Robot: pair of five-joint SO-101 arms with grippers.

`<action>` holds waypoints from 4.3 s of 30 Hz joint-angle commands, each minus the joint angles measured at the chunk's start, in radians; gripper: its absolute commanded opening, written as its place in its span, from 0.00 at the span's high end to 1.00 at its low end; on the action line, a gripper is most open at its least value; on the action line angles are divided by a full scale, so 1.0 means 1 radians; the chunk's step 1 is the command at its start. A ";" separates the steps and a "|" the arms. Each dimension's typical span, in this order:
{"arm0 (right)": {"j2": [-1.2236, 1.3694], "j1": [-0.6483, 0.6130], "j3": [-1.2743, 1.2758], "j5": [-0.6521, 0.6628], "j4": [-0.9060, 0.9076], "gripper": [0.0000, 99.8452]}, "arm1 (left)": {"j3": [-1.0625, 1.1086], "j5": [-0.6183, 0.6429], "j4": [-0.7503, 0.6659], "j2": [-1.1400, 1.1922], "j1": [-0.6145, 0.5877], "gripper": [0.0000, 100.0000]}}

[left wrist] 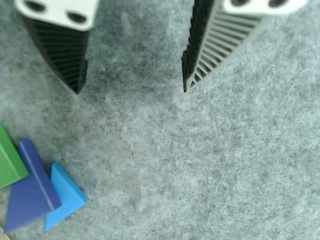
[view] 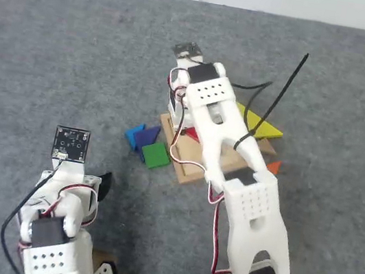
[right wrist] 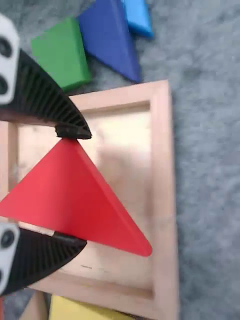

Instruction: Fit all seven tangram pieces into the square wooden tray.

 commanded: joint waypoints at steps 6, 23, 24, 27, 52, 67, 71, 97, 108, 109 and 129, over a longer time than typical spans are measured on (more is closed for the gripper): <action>0.056 -0.036 -0.192 0.649 0.143 0.78 | -0.012 0.005 0.003 -0.021 0.000 0.70; 0.076 0.028 -0.221 1.478 0.205 0.75 | -0.012 0.005 0.003 -0.021 0.000 0.70; 0.076 0.035 -0.221 1.482 0.208 0.72 | -0.012 0.005 0.003 -0.021 0.000 0.70; 0.076 0.056 -0.221 1.482 0.206 0.62 | -0.012 0.005 0.003 -0.021 0.000 0.70; 0.094 0.392 -0.259 0.740 0.147 0.71 | -0.012 0.005 0.003 -0.021 0.000 0.70; -0.163 0.403 -0.135 0.629 0.246 0.68 | -0.012 0.005 0.003 -0.021 0.000 0.70; -0.384 0.381 0.167 0.621 0.236 0.69 | -0.012 0.005 0.003 -0.021 0.000 0.70; -0.381 0.240 0.747 0.244 -0.372 0.68 | -0.012 0.005 0.003 -0.021 0.000 0.70; -0.265 0.249 0.695 0.084 -0.243 0.87 | -0.012 0.005 0.003 -0.021 0.000 0.70; -0.265 0.248 0.697 0.084 -0.231 0.89 | -0.012 0.005 0.003 -0.021 0.000 0.70; -0.506 0.156 0.799 0.026 -0.119 0.92 | -0.012 0.005 0.003 -0.021 0.000 0.70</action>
